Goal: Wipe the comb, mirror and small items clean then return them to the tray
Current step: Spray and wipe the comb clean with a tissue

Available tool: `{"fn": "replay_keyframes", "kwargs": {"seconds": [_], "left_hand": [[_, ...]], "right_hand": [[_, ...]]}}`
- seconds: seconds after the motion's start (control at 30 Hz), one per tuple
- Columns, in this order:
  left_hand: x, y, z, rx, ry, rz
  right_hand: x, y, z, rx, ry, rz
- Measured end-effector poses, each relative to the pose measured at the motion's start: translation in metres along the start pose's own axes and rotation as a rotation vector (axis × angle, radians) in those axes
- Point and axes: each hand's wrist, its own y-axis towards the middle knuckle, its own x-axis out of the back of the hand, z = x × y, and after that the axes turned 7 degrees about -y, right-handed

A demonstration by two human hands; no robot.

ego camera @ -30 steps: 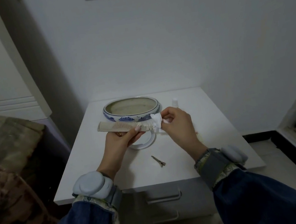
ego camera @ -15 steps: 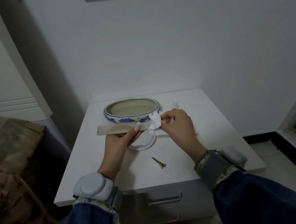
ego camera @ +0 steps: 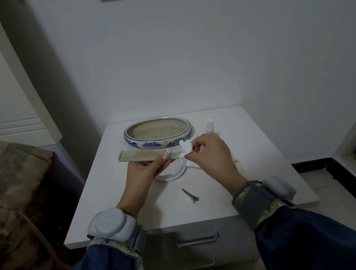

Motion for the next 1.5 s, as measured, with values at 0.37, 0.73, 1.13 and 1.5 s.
{"fn": "replay_keyframes", "kwargs": {"seconds": [0.37, 0.73, 1.13, 1.5], "left_hand": [[0.002, 0.001, 0.002, 0.009, -0.008, -0.021], [0.003, 0.002, 0.003, 0.000, 0.014, -0.031], [0.004, 0.003, 0.006, 0.020, 0.061, -0.041], [0.003, 0.003, 0.005, 0.000, 0.040, -0.014]], "right_hand": [[0.009, 0.004, 0.003, -0.216, 0.519, 0.004], [-0.001, 0.000, 0.002, 0.072, 0.126, 0.024], [-0.001, 0.000, 0.002, 0.269, -0.201, 0.068], [0.001, -0.001, 0.005, 0.097, 0.159, 0.105]]}}
